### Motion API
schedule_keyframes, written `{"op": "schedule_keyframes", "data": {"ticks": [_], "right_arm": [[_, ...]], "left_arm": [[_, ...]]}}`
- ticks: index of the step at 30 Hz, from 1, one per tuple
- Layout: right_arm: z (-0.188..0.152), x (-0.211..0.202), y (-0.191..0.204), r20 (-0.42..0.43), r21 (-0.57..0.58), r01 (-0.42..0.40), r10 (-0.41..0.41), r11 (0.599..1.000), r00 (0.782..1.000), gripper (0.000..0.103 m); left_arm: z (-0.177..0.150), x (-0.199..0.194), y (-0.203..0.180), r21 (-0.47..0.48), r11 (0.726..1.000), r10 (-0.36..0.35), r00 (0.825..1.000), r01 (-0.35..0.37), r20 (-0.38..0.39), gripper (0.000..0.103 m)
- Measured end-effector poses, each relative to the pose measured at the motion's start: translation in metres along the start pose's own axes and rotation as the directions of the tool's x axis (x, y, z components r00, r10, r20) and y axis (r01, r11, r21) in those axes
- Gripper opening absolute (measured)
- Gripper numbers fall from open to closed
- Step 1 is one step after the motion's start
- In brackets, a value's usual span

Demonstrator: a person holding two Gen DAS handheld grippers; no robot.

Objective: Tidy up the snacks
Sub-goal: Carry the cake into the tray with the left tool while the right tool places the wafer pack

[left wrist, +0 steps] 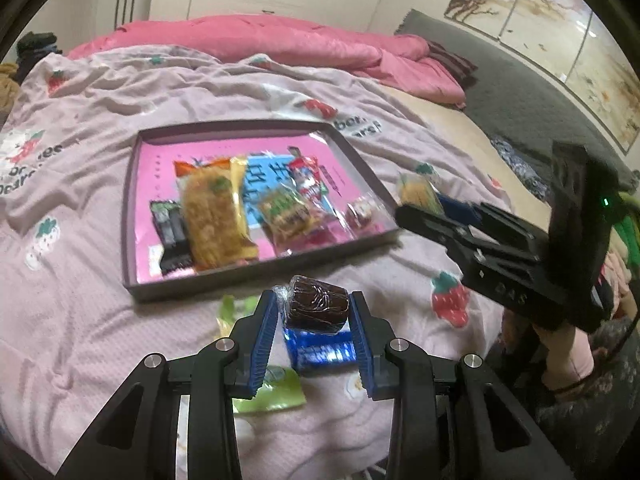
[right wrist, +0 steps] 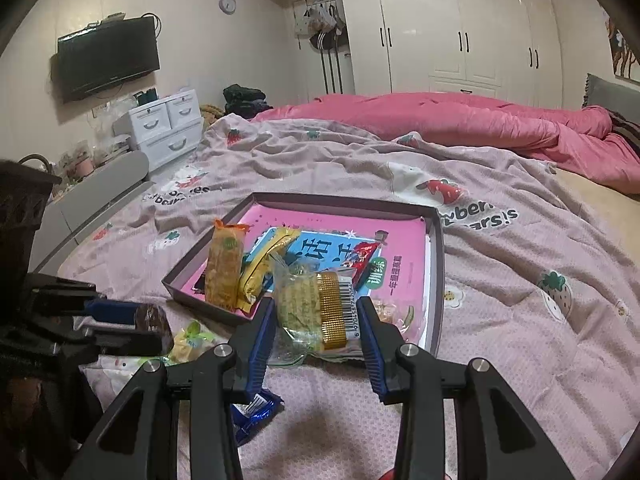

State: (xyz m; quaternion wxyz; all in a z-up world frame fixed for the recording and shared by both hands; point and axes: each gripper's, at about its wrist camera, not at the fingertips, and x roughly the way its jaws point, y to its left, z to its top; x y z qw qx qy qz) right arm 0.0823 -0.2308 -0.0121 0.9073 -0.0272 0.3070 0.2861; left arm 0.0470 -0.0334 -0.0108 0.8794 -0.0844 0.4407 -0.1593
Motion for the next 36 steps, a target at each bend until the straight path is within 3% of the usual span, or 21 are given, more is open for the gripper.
{"op": "schedule_keyframes", "data": {"ticks": [15,36], "right_arm": [[0.005,0.005,-0.003,0.026,0.007,0.017,-0.017,1.0,1.0,0.041],[0.012,0.021,-0.011,0.027,0.017,0.048,-0.048,0.999,0.998,0.041]], "left_arm": [[0.024,0.004,0.011,-0.017,0.999,0.038,0.998,-0.038,0.047,0.037],[0.041,0.03,0.02,-0.035,0.998,0.053,0.998,-0.052,0.032,0.037]]}}
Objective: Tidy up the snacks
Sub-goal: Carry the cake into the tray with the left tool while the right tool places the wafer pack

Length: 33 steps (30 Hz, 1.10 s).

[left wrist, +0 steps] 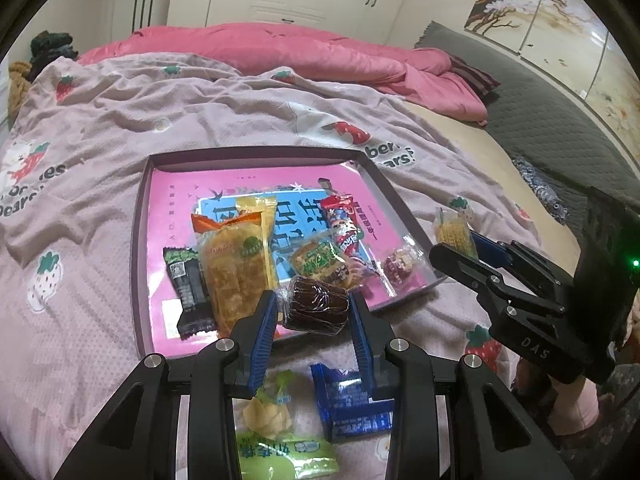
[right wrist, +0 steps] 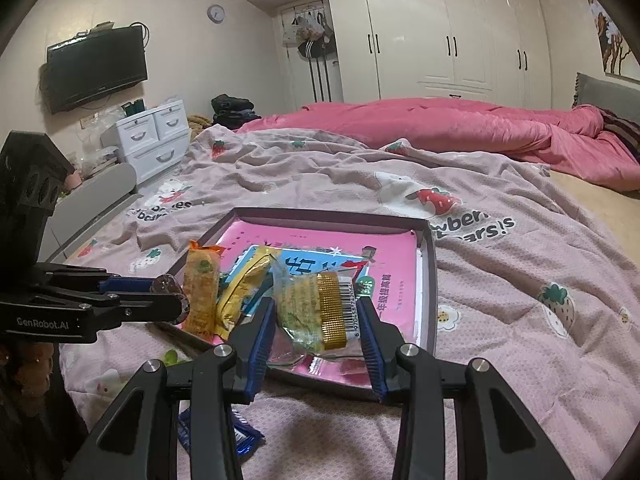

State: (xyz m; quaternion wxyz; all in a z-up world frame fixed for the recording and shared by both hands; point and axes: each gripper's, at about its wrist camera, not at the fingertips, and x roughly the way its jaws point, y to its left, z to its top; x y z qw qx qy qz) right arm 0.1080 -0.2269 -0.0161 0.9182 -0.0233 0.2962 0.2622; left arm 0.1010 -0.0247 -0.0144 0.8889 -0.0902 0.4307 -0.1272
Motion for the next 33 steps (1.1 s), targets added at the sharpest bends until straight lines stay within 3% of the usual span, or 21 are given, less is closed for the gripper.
{"op": "schedule_keyframes", "data": {"ticks": [18,33], "right_arm": [[0.001,0.016,-0.004,-0.009,0.004,0.019,-0.019,1.0,1.0,0.041],[-0.009,0.053,0.002,-0.116,-0.023,-0.003,0.0,1.0,0.993,0.041]], "left_arm": [[0.008,0.031,-0.002,0.015,1.0,0.013,0.999,-0.012,-0.029,0.037],[0.008,0.061,-0.002,0.037,0.999,0.031,0.996,-0.028,-0.079,0.037]]}}
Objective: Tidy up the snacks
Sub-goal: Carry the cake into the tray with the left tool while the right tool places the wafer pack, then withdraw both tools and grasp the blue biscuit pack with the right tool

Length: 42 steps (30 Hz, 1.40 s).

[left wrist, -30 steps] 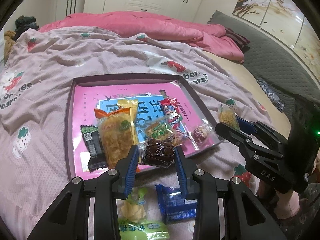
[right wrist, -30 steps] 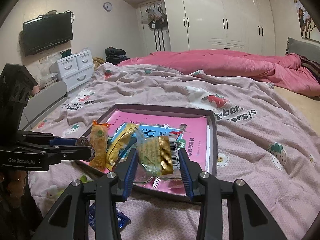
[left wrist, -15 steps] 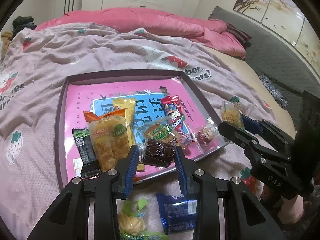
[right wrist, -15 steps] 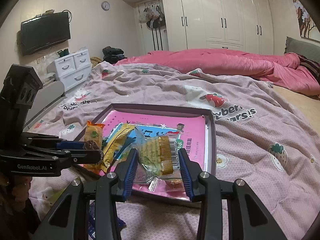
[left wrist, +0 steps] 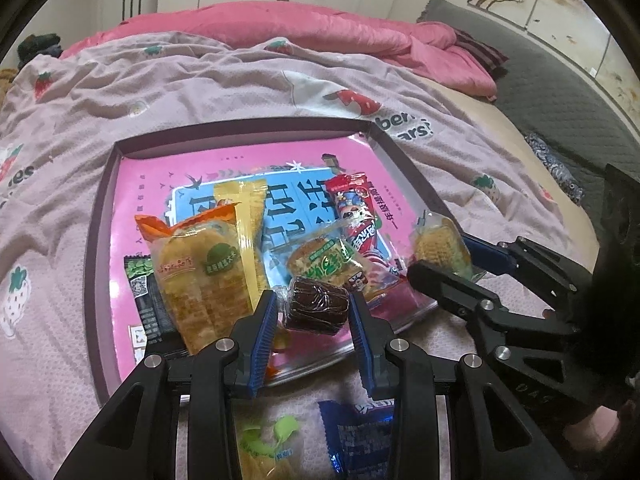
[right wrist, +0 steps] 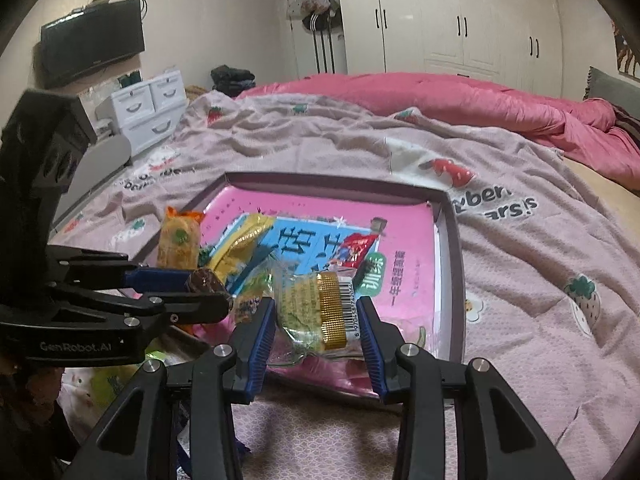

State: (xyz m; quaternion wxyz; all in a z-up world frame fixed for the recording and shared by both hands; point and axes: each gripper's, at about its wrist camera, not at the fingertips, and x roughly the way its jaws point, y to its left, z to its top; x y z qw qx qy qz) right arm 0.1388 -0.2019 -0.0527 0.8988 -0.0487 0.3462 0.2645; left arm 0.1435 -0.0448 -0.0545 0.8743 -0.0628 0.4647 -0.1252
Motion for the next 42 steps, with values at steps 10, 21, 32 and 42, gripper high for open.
{"op": "schedule_keyframes", "data": {"ticks": [10,21,32,42], "right_arm": [[-0.003,0.007,0.0,-0.018,-0.005,0.021,-0.021,1.0,1.0,0.044],[0.0,-0.006,-0.002,0.006,0.002,0.029,-0.029,1.0,1.0,0.052],[-0.008,-0.029,0.008,-0.02,-0.007,-0.046,0.045,0.999,0.999,0.057],[-0.023,-0.035,0.04,-0.121,-0.115,-0.14,0.126,0.983,0.985,0.062]], "left_arm": [[0.001,0.005,0.004,-0.019,1.0,-0.013,1.0,0.013,-0.012,0.039],[0.001,-0.004,0.004,-0.024,0.999,-0.02,1.0,0.02,-0.004,0.053],[-0.006,-0.036,0.009,-0.028,0.999,-0.022,1.0,0.023,0.012,0.059],[-0.033,-0.056,0.026,-0.04,0.999,0.014,0.999,-0.016,-0.046,0.062]]}}
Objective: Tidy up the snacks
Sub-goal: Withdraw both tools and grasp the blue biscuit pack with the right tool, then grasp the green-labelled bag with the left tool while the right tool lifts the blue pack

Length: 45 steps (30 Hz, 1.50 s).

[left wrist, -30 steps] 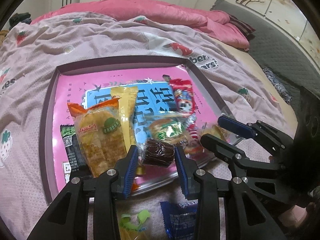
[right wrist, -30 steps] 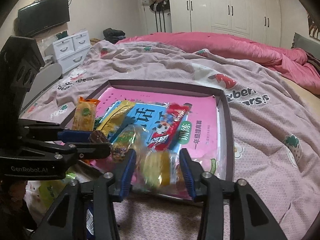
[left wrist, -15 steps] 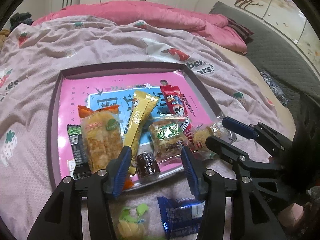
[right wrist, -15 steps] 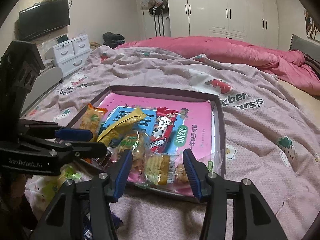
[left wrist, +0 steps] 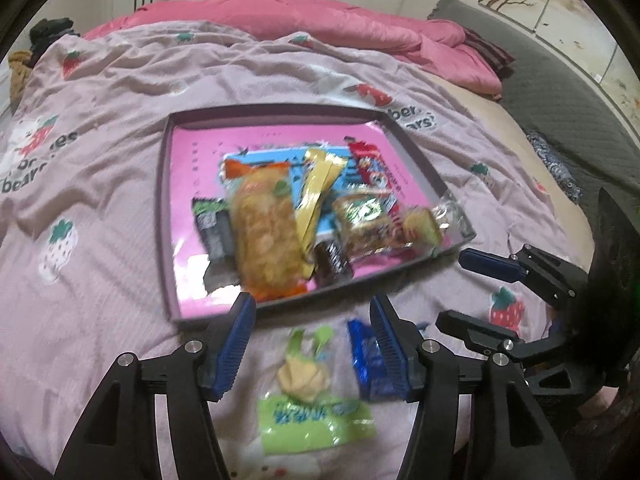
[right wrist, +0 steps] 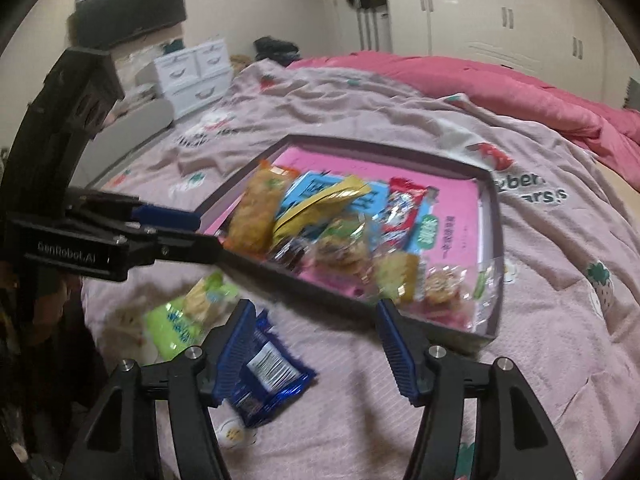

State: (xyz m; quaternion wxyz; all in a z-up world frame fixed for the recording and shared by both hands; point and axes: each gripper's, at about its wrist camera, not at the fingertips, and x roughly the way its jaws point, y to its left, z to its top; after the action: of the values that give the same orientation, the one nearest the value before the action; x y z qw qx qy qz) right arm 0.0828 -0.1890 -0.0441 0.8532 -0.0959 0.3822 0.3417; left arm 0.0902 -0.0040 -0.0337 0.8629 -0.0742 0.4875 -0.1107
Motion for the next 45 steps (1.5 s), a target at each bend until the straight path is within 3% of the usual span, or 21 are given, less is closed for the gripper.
{"op": "schedule_keyframes", "data": {"ticks": [18,23,30,37,40,43,45], "right_arm": [[-0.029,0.028,0.049,-0.17,-0.26,0.008,-0.054,0.966,0.984,0.065],[-0.033,0.037,0.056,-0.177,-0.335,0.034,-0.099,0.942,0.979,0.072],[-0.03,0.053,0.056,-0.168,-0.38,0.02,-0.09,0.925,0.982,0.073],[-0.024,0.068,0.046,-0.195,-0.309,-0.055,-0.007,0.95,0.981,0.071],[-0.023,0.064,0.048,-0.183,-0.31,-0.052,-0.006,0.949,0.983,0.057],[-0.025,0.058,0.048,-0.182,-0.287,-0.043,-0.01,0.957,0.983,0.053],[-0.025,0.053,0.044,-0.18,-0.259,-0.044,-0.004,0.965,0.984,0.053]], "left_arm": [[-0.033,-0.002,0.007,-0.024,1.0,0.015,0.997,-0.017,-0.079,0.062],[-0.038,0.01,0.002,-0.01,1.0,0.013,0.994,-0.015,-0.113,0.062],[-0.041,0.027,0.006,-0.034,0.999,0.007,0.989,-0.012,-0.147,0.062],[-0.042,0.039,0.008,-0.06,0.998,-0.002,0.987,-0.008,-0.161,0.061],[-0.04,0.042,0.007,-0.064,0.998,0.001,0.988,-0.011,-0.157,0.061],[-0.039,0.044,0.006,-0.056,0.998,0.008,0.989,-0.017,-0.15,0.048],[-0.038,0.045,0.007,-0.066,0.998,-0.004,0.989,-0.006,-0.146,0.045]]}}
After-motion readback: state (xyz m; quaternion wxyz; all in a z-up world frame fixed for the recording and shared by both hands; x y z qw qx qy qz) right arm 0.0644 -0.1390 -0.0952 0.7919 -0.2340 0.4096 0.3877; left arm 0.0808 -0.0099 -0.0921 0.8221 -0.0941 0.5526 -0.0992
